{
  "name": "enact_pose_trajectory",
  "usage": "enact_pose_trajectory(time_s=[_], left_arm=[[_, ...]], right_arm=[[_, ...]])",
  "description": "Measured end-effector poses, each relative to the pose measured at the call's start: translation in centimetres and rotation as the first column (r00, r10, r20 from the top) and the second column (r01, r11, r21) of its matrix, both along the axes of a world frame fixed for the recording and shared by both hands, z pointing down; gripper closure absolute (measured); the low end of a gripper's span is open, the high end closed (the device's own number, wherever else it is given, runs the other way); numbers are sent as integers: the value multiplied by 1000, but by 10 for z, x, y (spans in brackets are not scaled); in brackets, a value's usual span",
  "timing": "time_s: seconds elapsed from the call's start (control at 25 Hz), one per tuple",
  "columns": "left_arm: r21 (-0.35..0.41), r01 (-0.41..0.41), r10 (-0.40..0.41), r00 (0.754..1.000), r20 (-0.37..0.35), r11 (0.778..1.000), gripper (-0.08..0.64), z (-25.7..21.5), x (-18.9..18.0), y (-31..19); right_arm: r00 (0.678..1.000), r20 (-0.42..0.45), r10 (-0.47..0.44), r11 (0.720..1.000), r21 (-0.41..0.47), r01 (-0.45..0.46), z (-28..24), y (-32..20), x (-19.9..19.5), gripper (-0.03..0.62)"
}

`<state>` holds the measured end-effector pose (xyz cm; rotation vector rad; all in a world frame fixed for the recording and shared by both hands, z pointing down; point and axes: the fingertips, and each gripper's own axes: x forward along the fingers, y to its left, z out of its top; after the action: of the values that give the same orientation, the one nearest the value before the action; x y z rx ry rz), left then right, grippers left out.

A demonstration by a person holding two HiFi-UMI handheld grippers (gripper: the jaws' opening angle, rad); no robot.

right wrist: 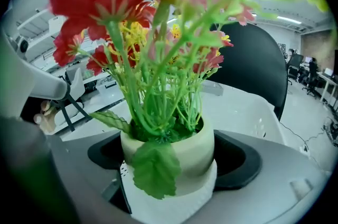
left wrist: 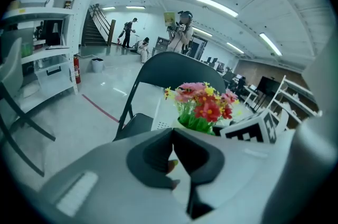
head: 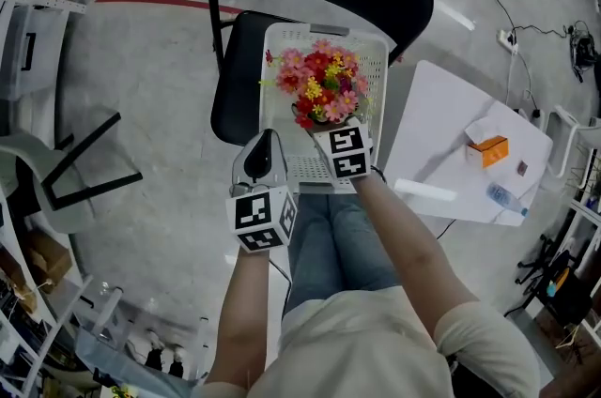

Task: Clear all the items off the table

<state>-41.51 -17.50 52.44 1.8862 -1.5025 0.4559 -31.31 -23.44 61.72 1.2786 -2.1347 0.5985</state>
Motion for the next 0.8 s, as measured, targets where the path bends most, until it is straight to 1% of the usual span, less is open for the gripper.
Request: enact_pose_trajectory(time_s=[0.36,0.8], left_arm=[[-12,-10,10,1000,-10,1000,549,15,19,-13],[-41,22,-21,1000,4,999,551,35,19,-17]], right_arm=[[1000,-1,31,999,-32,-31,47,-15,0,89],[999,-9,41,998,-49,-42,97,-29,-7,89]])
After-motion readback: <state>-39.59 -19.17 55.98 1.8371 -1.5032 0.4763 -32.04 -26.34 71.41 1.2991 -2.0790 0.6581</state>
